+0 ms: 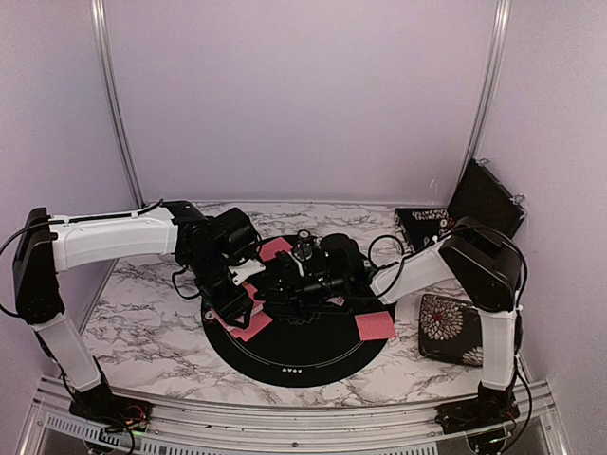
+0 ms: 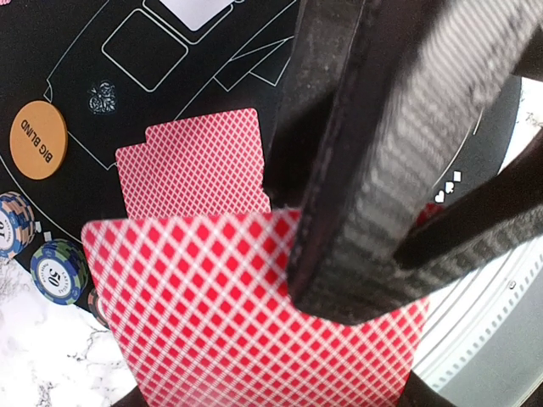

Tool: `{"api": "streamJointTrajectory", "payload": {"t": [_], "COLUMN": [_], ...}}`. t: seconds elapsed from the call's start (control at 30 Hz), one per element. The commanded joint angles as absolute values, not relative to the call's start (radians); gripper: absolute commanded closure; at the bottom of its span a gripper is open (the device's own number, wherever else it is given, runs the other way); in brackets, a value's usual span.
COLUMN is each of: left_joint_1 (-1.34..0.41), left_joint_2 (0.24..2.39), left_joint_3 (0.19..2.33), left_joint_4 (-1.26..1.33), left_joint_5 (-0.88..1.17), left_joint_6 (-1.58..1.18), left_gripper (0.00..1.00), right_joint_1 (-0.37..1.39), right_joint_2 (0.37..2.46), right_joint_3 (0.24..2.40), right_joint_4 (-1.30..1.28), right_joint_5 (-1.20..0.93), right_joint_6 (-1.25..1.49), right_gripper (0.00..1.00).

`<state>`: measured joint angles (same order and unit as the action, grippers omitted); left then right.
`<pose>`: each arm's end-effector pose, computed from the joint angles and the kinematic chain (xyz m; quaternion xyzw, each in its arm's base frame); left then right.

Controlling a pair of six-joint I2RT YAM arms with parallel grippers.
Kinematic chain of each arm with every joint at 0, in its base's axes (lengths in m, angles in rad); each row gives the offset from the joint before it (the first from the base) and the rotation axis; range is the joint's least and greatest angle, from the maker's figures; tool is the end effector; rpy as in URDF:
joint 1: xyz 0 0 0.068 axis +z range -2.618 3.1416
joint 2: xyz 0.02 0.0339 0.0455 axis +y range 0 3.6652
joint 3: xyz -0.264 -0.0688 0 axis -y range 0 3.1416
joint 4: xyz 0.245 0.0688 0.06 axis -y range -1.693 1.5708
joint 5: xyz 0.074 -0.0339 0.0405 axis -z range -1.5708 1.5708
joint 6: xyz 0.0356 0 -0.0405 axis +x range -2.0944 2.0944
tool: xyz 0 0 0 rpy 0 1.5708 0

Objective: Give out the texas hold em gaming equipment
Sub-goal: Pick up the poker card from the face-down deck piles.

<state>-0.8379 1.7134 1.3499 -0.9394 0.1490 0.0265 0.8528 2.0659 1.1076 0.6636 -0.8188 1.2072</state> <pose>0.2214 -0.2538 0.2385 0.4230 0.8933 -0.1203 0.0933 0.2629 0.3405 0.1513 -0.1035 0.7671 0.6330 0.0072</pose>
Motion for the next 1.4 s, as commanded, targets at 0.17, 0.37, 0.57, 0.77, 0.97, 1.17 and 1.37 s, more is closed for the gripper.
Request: {"api": "streamJointTrajectory", "payload": {"t": [0.17,0.37,0.57,0.77,0.97,1.17,1.37], "left_joint_1": [-0.837,-0.836,-0.836,-0.836,-0.837,-0.836,-0.836], "left_joint_2": [1.671,1.67,1.67,1.671,1.67,1.673,1.676], "left_joint_3": [1.351,1.351,1.351,1.351,1.347,1.348,1.349], "left_joint_4": [-0.931,-0.931,-0.933,-0.932,-0.933,-0.931,-0.93], "left_joint_5": [0.161,0.162,0.159,0.159,0.162,0.162,0.164], "left_joint_6": [0.028,0.028,0.028,0.027,0.026,0.026,0.027], "left_gripper": [0.45,0.45,0.45,0.45,0.45,0.45,0.45], "right_joint_1": [0.845,0.845,0.842,0.837,0.835,0.838,0.841], "right_joint_2": [2.017,1.997,1.982,1.95,1.914,1.917,1.933], "right_joint_3": [1.097,1.09,1.074,1.046,1.023,1.021,1.036], "right_joint_4": [0.644,0.651,0.657,0.663,0.65,0.657,0.648], "right_joint_5": [-0.799,-0.797,-0.796,-0.788,-0.774,-0.78,-0.785], "right_joint_6": [1.196,1.202,1.206,1.21,1.206,1.217,1.214], "right_gripper": [0.66,0.65,0.65,0.65,0.66,0.69,0.71]}}
